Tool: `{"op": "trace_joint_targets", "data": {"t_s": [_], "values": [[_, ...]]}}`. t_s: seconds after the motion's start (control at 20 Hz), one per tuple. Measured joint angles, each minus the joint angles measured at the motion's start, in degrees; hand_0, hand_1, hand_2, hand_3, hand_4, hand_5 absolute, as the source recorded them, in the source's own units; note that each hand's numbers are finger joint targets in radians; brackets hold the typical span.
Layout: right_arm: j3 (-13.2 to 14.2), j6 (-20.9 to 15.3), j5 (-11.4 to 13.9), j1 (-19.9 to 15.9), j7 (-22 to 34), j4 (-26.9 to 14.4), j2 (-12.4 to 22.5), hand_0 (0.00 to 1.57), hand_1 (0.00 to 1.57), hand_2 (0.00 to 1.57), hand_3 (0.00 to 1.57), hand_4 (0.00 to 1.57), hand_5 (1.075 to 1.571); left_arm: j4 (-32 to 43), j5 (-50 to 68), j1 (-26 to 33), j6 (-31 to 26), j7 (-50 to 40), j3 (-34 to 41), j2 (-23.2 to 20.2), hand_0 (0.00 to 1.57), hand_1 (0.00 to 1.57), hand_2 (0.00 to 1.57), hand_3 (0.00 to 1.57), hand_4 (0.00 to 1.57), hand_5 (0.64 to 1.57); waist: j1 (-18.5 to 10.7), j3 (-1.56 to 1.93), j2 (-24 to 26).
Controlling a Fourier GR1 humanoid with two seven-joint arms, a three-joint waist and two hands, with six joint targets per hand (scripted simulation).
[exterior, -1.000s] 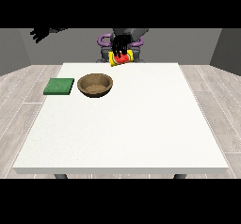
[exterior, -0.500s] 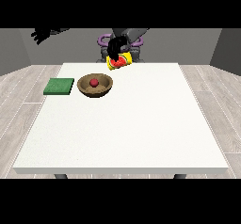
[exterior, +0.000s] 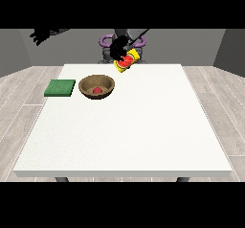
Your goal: Pick the cup and pour the ball into the bowl, then pick the bowl and place it on the pad
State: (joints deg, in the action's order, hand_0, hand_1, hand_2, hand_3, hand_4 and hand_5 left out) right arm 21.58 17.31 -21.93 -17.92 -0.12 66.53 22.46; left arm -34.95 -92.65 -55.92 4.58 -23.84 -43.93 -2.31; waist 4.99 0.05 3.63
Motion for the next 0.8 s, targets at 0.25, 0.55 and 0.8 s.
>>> {"op": "trace_joint_targets", "data": {"t_s": [0.25,0.55,0.8], "values": [[0.2,0.3,-0.7,0.2,0.7,0.2,0.5,0.00,0.00,0.00,0.30,0.50,1.569,-1.2,-3.4,-0.2,-2.9,1.9,0.5,-0.1,1.51,1.51,1.57,1.57,1.29,1.489,-0.2,-0.03,0.3],[-1.2,-1.9,0.0,0.0,2.1,1.6,-1.1,0.00,0.00,0.00,0.32,0.52,1.568,-4.0,-3.7,1.5,-2.5,4.2,3.8,-0.8,1.52,1.52,1.57,1.57,1.17,1.531,-1.6,-0.05,0.4],[-0.2,-4.7,0.6,0.1,2.7,1.7,-0.9,0.00,0.00,0.00,0.32,0.52,1.568,-9.9,6.4,6.2,6.6,5.0,13.5,-1.7,0.08,0.08,1.40,1.57,0.80,1.562,-6.4,-0.20,0.5]]}}
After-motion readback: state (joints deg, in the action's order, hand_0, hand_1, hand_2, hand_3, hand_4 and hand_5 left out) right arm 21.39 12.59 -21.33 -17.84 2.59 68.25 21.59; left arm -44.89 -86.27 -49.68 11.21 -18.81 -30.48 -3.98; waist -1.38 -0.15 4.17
